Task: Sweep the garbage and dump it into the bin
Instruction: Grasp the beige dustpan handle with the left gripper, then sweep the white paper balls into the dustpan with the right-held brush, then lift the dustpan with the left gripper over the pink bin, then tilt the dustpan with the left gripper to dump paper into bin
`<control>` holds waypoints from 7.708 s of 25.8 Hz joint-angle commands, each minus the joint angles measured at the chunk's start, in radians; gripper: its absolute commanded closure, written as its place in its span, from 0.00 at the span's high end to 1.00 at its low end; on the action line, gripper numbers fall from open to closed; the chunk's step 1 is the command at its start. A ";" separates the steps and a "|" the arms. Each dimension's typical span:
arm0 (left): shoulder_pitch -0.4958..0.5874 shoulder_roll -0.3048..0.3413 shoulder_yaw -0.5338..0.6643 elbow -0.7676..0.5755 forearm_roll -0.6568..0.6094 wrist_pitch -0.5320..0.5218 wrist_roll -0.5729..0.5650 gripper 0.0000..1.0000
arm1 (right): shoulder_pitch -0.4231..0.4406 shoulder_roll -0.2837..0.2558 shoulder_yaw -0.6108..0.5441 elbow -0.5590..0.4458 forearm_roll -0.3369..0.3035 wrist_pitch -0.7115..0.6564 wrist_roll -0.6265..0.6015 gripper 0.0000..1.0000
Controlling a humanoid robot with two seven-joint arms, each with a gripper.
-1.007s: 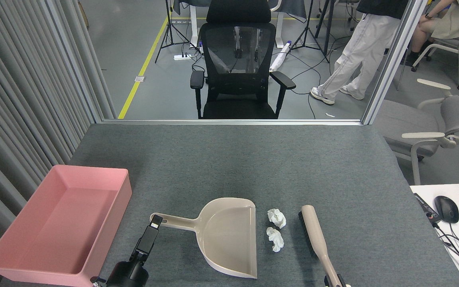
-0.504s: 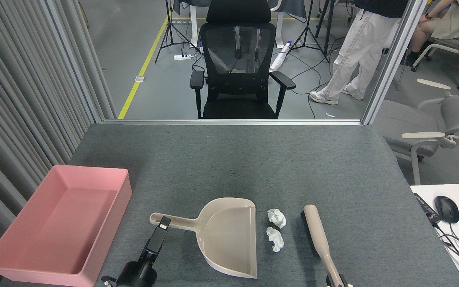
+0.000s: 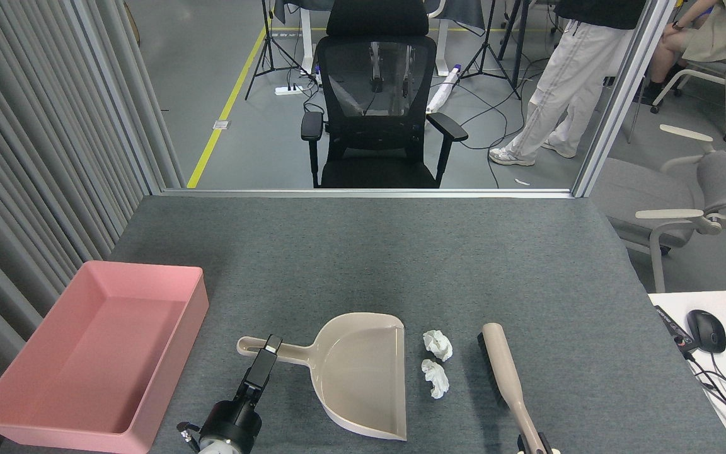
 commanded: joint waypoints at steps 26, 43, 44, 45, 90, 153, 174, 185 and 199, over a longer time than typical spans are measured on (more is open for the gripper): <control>-0.109 -0.006 0.020 0.171 0.017 -0.023 -0.020 0.54 | -0.012 0.003 0.000 0.000 0.000 0.001 0.000 0.04; -0.108 -0.013 0.092 0.171 0.021 -0.059 -0.078 0.14 | -0.014 0.006 0.001 0.000 0.000 0.001 0.000 0.04; -0.106 -0.013 0.095 0.173 0.023 -0.067 -0.078 0.14 | -0.012 0.006 0.001 0.000 0.000 0.001 0.000 0.04; -0.106 -0.013 0.097 0.176 0.023 -0.081 -0.077 0.14 | -0.012 0.006 0.001 0.000 0.000 0.001 0.000 0.04; -0.097 -0.013 0.100 0.187 0.081 -0.132 -0.081 0.10 | 0.011 0.157 -0.016 -0.031 -0.019 -0.082 -0.061 0.00; -0.163 0.649 0.390 0.295 0.560 0.028 -0.232 0.10 | 0.037 0.150 -0.185 -0.003 -0.012 -0.212 -0.066 0.00; -0.212 0.714 0.388 0.414 0.362 -0.207 -0.209 0.10 | 0.037 0.150 -0.178 -0.003 -0.012 -0.207 -0.066 0.00; -0.257 0.708 0.390 0.412 0.196 -0.260 -0.186 0.10 | 0.037 0.150 -0.178 -0.003 -0.012 -0.209 -0.066 0.00; -0.263 0.714 0.411 0.317 -0.005 -0.297 -0.157 0.10 | 0.034 0.150 -0.183 -0.002 -0.015 -0.192 -0.058 0.43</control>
